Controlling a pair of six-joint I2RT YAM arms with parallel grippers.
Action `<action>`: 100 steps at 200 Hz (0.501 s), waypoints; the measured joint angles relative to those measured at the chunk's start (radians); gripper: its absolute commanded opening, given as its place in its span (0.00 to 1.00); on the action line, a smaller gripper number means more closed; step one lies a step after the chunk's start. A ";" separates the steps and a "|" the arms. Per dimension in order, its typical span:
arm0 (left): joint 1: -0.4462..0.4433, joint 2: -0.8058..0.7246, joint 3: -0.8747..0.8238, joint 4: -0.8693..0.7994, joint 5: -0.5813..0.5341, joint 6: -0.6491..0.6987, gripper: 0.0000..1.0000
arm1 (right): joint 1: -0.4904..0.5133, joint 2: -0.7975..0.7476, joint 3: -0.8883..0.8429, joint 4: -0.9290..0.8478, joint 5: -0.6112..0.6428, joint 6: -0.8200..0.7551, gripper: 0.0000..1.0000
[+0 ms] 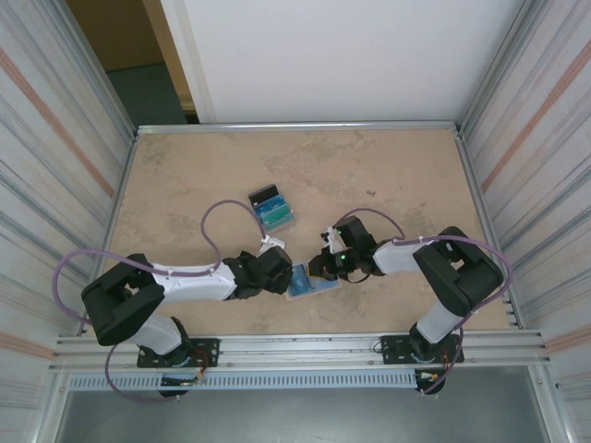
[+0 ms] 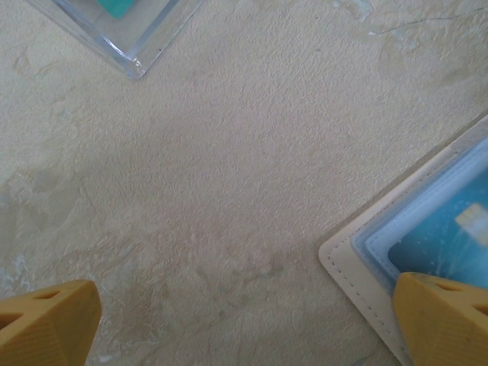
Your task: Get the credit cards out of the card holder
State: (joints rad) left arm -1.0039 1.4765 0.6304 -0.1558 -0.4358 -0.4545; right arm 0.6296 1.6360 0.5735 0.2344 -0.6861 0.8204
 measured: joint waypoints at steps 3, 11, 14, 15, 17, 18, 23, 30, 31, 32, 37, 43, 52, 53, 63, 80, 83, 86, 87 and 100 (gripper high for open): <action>0.000 0.000 0.000 0.000 0.000 0.000 0.99 | -0.002 0.000 -0.001 0.004 -0.003 0.002 0.11; 0.000 0.000 0.000 0.000 0.000 0.000 0.99 | -0.002 0.000 -0.001 0.013 -0.010 0.008 0.11; 0.000 0.000 0.000 0.000 0.000 0.000 0.99 | -0.002 0.000 -0.001 0.018 -0.013 0.008 0.12; 0.000 0.000 0.000 0.000 0.000 0.000 0.99 | -0.002 0.000 -0.001 0.019 -0.015 0.010 0.11; 0.000 0.000 0.000 0.000 0.000 0.000 0.99 | -0.002 0.000 -0.001 0.022 -0.017 0.010 0.12; 0.000 0.000 0.000 0.000 0.000 0.000 0.99 | -0.002 0.000 -0.001 0.022 -0.018 0.010 0.12; 0.000 0.000 0.001 -0.001 0.000 0.000 0.99 | -0.002 0.000 -0.001 0.029 -0.022 0.010 0.12; 0.000 0.002 0.002 -0.002 0.000 0.000 0.99 | -0.002 0.000 -0.001 0.035 -0.026 0.011 0.12; 0.000 0.002 0.002 -0.002 0.000 0.000 0.99 | -0.002 0.000 -0.001 0.035 -0.027 0.011 0.12; 0.000 0.002 0.003 -0.003 0.000 0.000 0.99 | -0.002 0.000 -0.001 0.035 -0.027 0.011 0.12; 0.000 0.003 0.004 -0.004 0.000 0.000 0.99 | -0.002 0.001 -0.001 0.039 -0.028 0.011 0.12; 0.000 0.005 0.006 -0.005 -0.001 0.000 0.99 | -0.002 0.004 -0.001 0.042 -0.031 0.011 0.13; -0.002 0.006 0.007 -0.008 -0.002 0.000 0.99 | -0.002 0.012 -0.001 0.048 -0.034 0.011 0.13; -0.002 0.006 0.008 -0.008 -0.002 0.000 0.99 | -0.002 0.013 -0.001 0.048 -0.034 0.011 0.13; -0.003 0.007 0.010 -0.011 -0.003 0.000 0.99 | -0.002 0.020 -0.001 0.049 -0.033 0.010 0.14; -0.006 0.010 0.014 -0.016 -0.007 0.000 0.99 | -0.002 0.024 -0.001 0.042 -0.027 0.010 0.16; -0.006 0.010 0.015 -0.016 -0.006 0.000 0.99 | -0.002 0.024 -0.001 0.040 -0.025 0.009 0.16; -0.006 0.011 0.016 -0.018 -0.006 0.000 0.99 | -0.002 0.024 0.000 0.037 -0.023 0.009 0.17; -0.006 0.011 0.016 -0.019 -0.006 0.000 0.99 | -0.002 0.024 0.000 0.036 -0.023 0.009 0.17; -0.006 0.011 0.019 -0.021 -0.006 0.000 0.99 | -0.002 0.022 0.000 0.023 -0.018 0.006 0.17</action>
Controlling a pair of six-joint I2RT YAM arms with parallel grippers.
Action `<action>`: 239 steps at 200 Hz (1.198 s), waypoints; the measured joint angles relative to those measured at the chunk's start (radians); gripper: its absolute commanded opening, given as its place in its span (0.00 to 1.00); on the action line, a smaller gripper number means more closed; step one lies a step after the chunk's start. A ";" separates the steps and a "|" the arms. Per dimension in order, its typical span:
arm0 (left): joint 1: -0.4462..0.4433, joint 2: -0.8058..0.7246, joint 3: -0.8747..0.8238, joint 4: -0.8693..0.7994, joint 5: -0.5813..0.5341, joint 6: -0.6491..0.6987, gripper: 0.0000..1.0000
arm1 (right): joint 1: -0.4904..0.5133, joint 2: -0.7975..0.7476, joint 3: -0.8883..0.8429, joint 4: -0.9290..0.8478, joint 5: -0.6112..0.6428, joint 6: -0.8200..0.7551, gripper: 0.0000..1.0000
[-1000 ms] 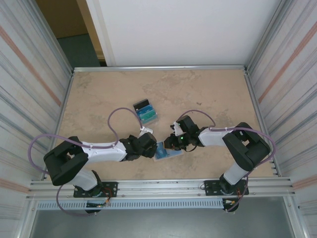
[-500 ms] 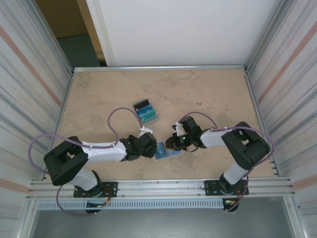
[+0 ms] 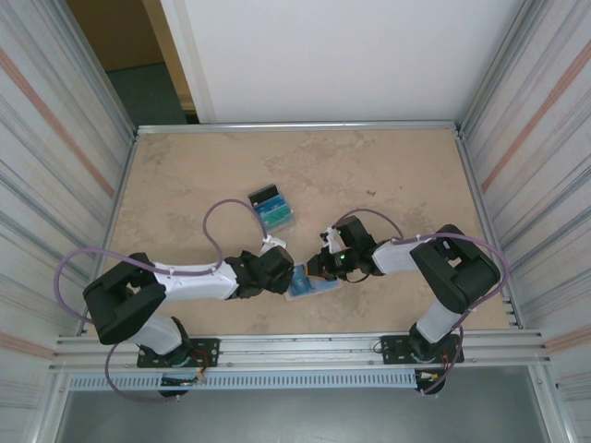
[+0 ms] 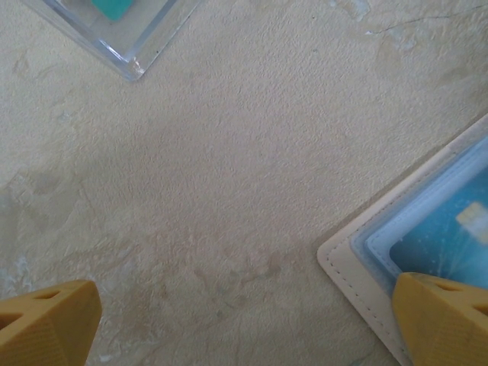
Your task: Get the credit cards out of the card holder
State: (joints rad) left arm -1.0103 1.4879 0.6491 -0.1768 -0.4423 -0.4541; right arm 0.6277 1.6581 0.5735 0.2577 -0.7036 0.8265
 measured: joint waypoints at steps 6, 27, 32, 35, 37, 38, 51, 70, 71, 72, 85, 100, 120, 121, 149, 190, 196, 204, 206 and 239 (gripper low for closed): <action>0.000 0.000 0.000 -0.001 0.000 0.000 0.99 | 0.000 -0.002 0.000 -0.005 0.003 -0.002 0.17; 0.000 0.000 0.000 -0.002 0.000 0.000 0.99 | 0.000 -0.008 0.004 -0.026 0.010 -0.012 0.18; 0.000 0.000 0.000 -0.002 0.000 0.000 0.99 | 0.000 -0.009 0.005 -0.030 0.012 -0.016 0.18; 0.000 0.000 0.000 -0.002 0.000 0.000 0.99 | 0.000 -0.010 0.005 -0.031 0.014 -0.016 0.18; 0.000 0.000 0.000 -0.002 0.000 0.000 0.99 | 0.000 -0.010 0.005 -0.033 0.014 -0.018 0.18; 0.000 0.000 0.000 -0.002 0.000 0.000 0.99 | 0.000 -0.010 0.005 -0.033 0.014 -0.019 0.18; 0.000 0.001 0.000 -0.002 0.000 0.000 0.99 | 0.000 -0.011 0.005 -0.038 0.018 -0.023 0.18; 0.000 0.002 0.001 -0.002 0.000 0.000 0.99 | 0.000 -0.015 0.006 -0.046 0.024 -0.026 0.17; 0.000 0.002 0.001 -0.002 0.000 0.000 0.99 | 0.000 -0.015 0.006 -0.047 0.024 -0.026 0.17; 0.000 0.002 0.002 -0.002 0.000 0.000 0.99 | 0.000 -0.016 0.006 -0.047 0.024 -0.026 0.17; 0.000 0.002 0.002 -0.002 0.000 0.000 0.99 | 0.000 -0.017 0.006 -0.051 0.026 -0.026 0.17; 0.000 0.002 0.002 -0.002 0.000 0.000 0.99 | 0.000 -0.017 0.006 -0.051 0.026 -0.026 0.17; 0.000 0.002 0.002 -0.002 0.000 0.000 0.99 | 0.000 -0.017 0.006 -0.052 0.027 -0.026 0.17; 0.000 0.002 0.002 -0.002 0.000 0.000 0.99 | 0.000 -0.017 0.006 -0.052 0.027 -0.026 0.17; 0.000 0.002 0.002 -0.002 0.000 0.000 0.99 | 0.000 -0.017 0.006 -0.053 0.029 -0.026 0.16; 0.000 0.002 0.002 -0.003 0.000 0.000 0.99 | 0.000 -0.016 0.012 -0.063 0.029 -0.026 0.16; 0.000 0.002 0.002 -0.003 0.000 0.000 0.99 | 0.000 -0.016 0.013 -0.066 0.030 -0.026 0.16; 0.000 0.003 0.002 -0.002 0.000 0.000 0.99 | 0.001 -0.016 0.014 -0.068 0.030 -0.027 0.16; 0.000 0.003 0.002 -0.002 0.000 0.000 0.99 | 0.001 -0.016 0.014 -0.068 0.030 -0.027 0.16; 0.000 0.003 0.002 -0.002 0.000 0.000 0.99 | 0.005 -0.013 0.023 -0.085 0.033 -0.030 0.16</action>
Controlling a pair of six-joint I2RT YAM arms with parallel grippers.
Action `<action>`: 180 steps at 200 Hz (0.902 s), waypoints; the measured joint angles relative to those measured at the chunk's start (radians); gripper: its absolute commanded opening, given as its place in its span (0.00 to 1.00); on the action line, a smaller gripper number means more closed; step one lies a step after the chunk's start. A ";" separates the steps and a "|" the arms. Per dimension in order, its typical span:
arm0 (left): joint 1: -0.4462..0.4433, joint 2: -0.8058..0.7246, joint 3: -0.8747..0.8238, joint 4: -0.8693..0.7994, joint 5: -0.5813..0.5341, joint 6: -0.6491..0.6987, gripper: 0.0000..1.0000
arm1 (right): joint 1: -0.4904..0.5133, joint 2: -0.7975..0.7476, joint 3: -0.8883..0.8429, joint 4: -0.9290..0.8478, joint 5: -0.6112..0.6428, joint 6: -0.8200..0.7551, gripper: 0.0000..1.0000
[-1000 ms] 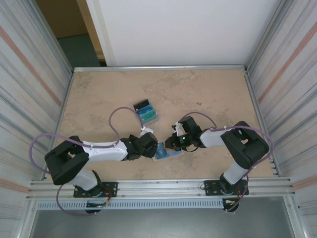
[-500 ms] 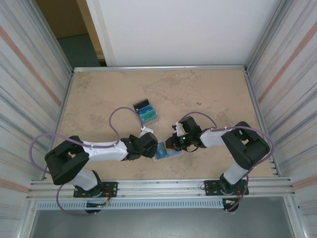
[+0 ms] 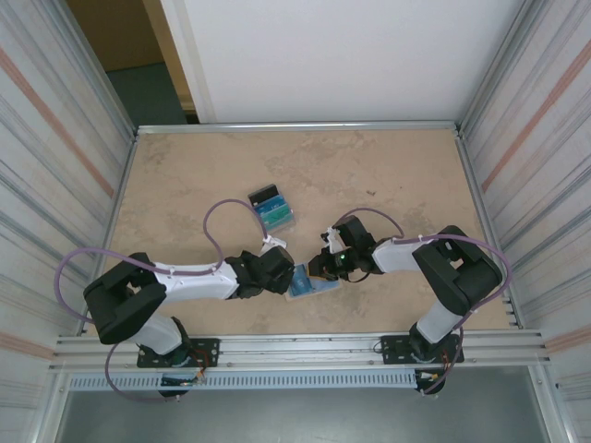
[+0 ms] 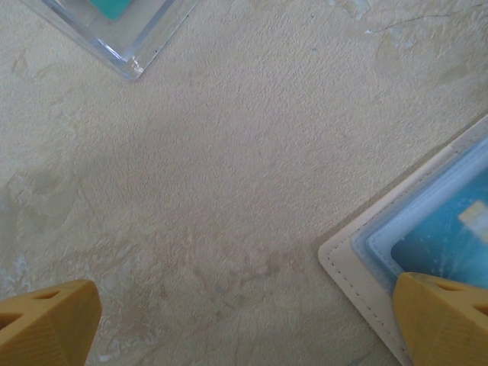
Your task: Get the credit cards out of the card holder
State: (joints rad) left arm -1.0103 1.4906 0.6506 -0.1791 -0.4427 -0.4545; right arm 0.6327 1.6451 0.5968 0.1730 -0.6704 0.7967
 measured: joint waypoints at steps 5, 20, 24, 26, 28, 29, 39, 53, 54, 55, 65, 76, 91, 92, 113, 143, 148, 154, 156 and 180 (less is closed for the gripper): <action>0.000 0.000 0.000 0.000 0.000 0.000 0.99 | 0.002 0.001 0.002 -0.004 0.003 -0.001 0.16; 0.000 0.000 0.000 0.000 0.000 0.000 0.99 | 0.008 0.002 0.013 -0.021 0.013 -0.009 0.16; 0.000 0.000 0.000 0.000 0.000 0.000 0.99 | 0.010 0.002 0.015 -0.025 0.015 -0.012 0.16; 0.000 0.000 0.000 0.000 0.000 0.000 0.99 | 0.010 0.002 0.016 -0.026 0.016 -0.013 0.16; 0.000 0.000 0.000 0.000 0.000 0.000 0.99 | 0.011 0.002 0.016 -0.027 0.018 -0.014 0.16; 0.000 0.000 0.000 0.000 0.000 0.000 0.99 | 0.011 0.002 0.016 -0.028 0.018 -0.016 0.16; 0.000 0.000 0.000 0.000 0.000 0.000 0.99 | 0.014 0.002 0.019 -0.032 0.021 -0.020 0.16; 0.000 0.000 0.000 0.000 0.000 0.000 0.99 | 0.016 0.004 0.025 -0.043 0.024 -0.023 0.16; 0.000 0.000 0.000 0.000 0.000 0.000 0.99 | 0.016 0.004 0.026 -0.043 0.024 -0.023 0.16; 0.000 0.000 0.000 0.000 0.000 0.000 0.99 | 0.016 0.004 0.026 -0.044 0.024 -0.023 0.16; 0.000 0.000 0.000 0.000 0.000 0.000 0.99 | 0.018 0.004 0.028 -0.048 0.026 -0.023 0.16; 0.000 0.000 0.000 0.000 0.000 0.000 0.99 | 0.018 0.004 0.028 -0.048 0.026 -0.024 0.16; 0.000 0.001 0.000 0.000 0.000 0.000 0.99 | 0.020 0.004 0.028 -0.047 0.026 -0.023 0.16; 0.000 0.001 0.000 0.000 0.000 0.000 0.99 | 0.020 0.004 0.028 -0.047 0.026 -0.024 0.16; 0.000 0.002 0.002 -0.003 0.000 0.000 0.99 | 0.020 0.008 0.028 -0.040 0.019 -0.023 0.15; -0.001 0.002 0.003 -0.011 -0.011 0.000 0.99 | 0.019 0.020 0.027 -0.016 0.003 -0.023 0.13; -0.001 0.002 0.004 -0.012 -0.013 0.001 0.99 | 0.018 0.023 0.026 -0.011 -0.002 -0.022 0.12; -0.002 0.002 0.005 -0.015 -0.015 0.001 0.99 | 0.016 0.024 0.024 -0.002 -0.007 -0.020 0.11; -0.002 0.002 0.005 -0.015 -0.016 0.001 0.99 | 0.015 0.024 0.022 0.002 -0.009 -0.020 0.10; -0.006 0.003 0.009 -0.025 -0.026 0.000 0.99 | 0.008 0.030 0.007 0.033 -0.021 -0.018 0.08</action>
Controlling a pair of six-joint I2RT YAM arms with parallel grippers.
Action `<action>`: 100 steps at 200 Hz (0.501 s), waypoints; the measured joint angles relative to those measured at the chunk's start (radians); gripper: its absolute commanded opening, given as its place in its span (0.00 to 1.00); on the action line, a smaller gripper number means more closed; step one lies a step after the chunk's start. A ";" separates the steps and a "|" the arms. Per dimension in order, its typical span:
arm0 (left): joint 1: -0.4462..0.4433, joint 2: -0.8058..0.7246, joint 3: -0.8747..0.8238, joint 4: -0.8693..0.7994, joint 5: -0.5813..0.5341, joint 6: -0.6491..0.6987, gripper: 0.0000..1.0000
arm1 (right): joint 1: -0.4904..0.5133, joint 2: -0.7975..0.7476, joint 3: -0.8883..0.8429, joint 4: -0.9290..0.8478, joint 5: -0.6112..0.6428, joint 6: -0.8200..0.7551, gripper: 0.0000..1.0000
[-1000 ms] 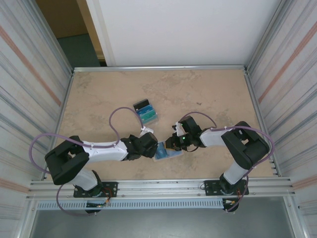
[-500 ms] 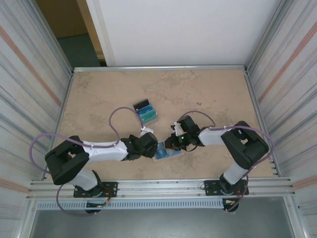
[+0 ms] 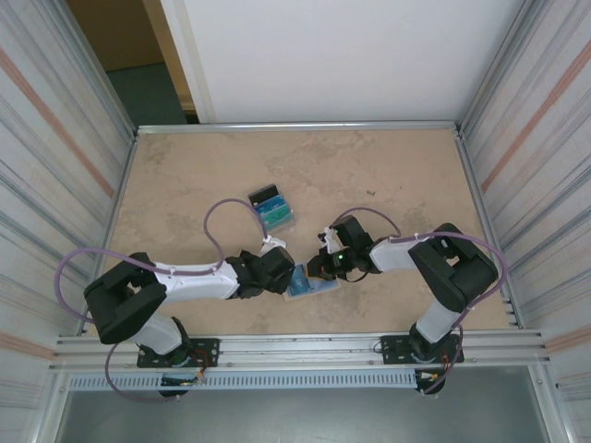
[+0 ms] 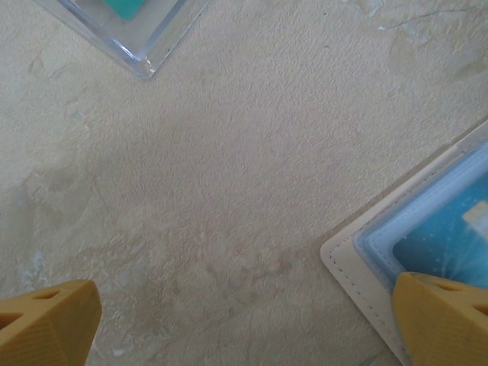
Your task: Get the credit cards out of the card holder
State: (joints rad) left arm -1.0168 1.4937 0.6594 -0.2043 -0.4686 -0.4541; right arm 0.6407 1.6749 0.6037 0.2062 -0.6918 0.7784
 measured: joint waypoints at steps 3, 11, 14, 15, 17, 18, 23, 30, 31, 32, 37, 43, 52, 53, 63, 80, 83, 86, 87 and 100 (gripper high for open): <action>0.000 0.000 0.001 -0.001 -0.001 0.000 0.99 | -0.001 0.000 -0.002 0.004 -0.003 0.000 0.07; 0.000 0.000 0.001 -0.002 -0.002 0.000 0.99 | -0.002 0.000 -0.005 0.010 -0.006 0.000 0.06; 0.000 0.000 0.001 -0.002 -0.002 0.000 0.99 | -0.002 0.000 -0.006 0.011 -0.006 0.000 0.06; 0.000 0.000 0.001 -0.002 -0.002 0.000 0.99 | -0.002 0.000 -0.006 0.011 -0.006 0.000 0.05; 0.000 0.000 0.002 -0.002 -0.003 0.000 0.99 | -0.002 0.000 -0.007 0.013 -0.006 0.000 0.05; 0.000 0.000 0.002 -0.003 -0.003 0.000 0.99 | -0.002 0.000 -0.007 0.013 -0.007 0.000 0.05; 0.000 0.000 0.002 -0.004 -0.004 0.000 0.99 | -0.002 0.000 -0.008 0.014 -0.008 0.000 0.05; 0.000 0.000 0.003 -0.005 -0.004 0.000 0.99 | -0.002 0.000 -0.009 0.015 -0.008 0.000 0.04; 0.000 0.000 0.003 -0.005 -0.004 0.000 0.99 | -0.002 0.000 -0.009 0.014 -0.008 0.000 0.04; 0.000 0.000 0.003 -0.006 -0.004 0.000 0.99 | -0.003 0.000 -0.009 0.014 -0.008 0.000 0.04; 0.000 0.000 0.003 -0.006 -0.004 0.000 0.99 | -0.004 0.000 -0.009 0.014 -0.008 0.000 0.04; 0.000 0.000 0.003 -0.006 -0.004 0.000 0.99 | -0.005 -0.001 -0.009 0.013 -0.008 -0.001 0.03; 0.000 0.000 0.003 -0.006 -0.005 0.000 0.99 | -0.006 -0.005 -0.010 0.009 -0.007 -0.001 0.03; 0.000 0.000 0.003 -0.006 -0.004 0.000 0.99 | -0.006 -0.006 -0.010 0.008 -0.007 -0.001 0.03; 0.000 0.000 0.003 -0.006 -0.005 0.000 0.99 | -0.006 -0.015 -0.011 -0.001 -0.002 -0.003 0.02; 0.000 0.000 0.003 -0.007 -0.006 0.000 0.99 | -0.006 -0.034 -0.011 -0.026 0.015 -0.009 0.01; 0.000 0.000 0.003 -0.007 -0.006 0.000 0.99 | -0.006 -0.036 -0.011 -0.031 0.018 -0.010 0.00; 0.000 0.000 0.003 -0.007 -0.006 0.000 0.99 | -0.007 -0.039 -0.011 -0.035 0.019 -0.011 0.00; 0.000 0.000 0.003 -0.007 -0.007 0.000 0.99 | -0.007 -0.039 -0.011 -0.036 0.019 -0.012 0.00; 0.000 0.000 0.004 -0.008 -0.008 0.000 0.99 | -0.008 -0.047 -0.011 -0.056 0.032 -0.024 0.00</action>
State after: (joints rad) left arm -1.0168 1.4940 0.6632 -0.2127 -0.4770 -0.4541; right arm 0.6331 1.6276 0.5926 0.1505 -0.6594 0.7544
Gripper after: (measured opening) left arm 0.987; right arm 0.050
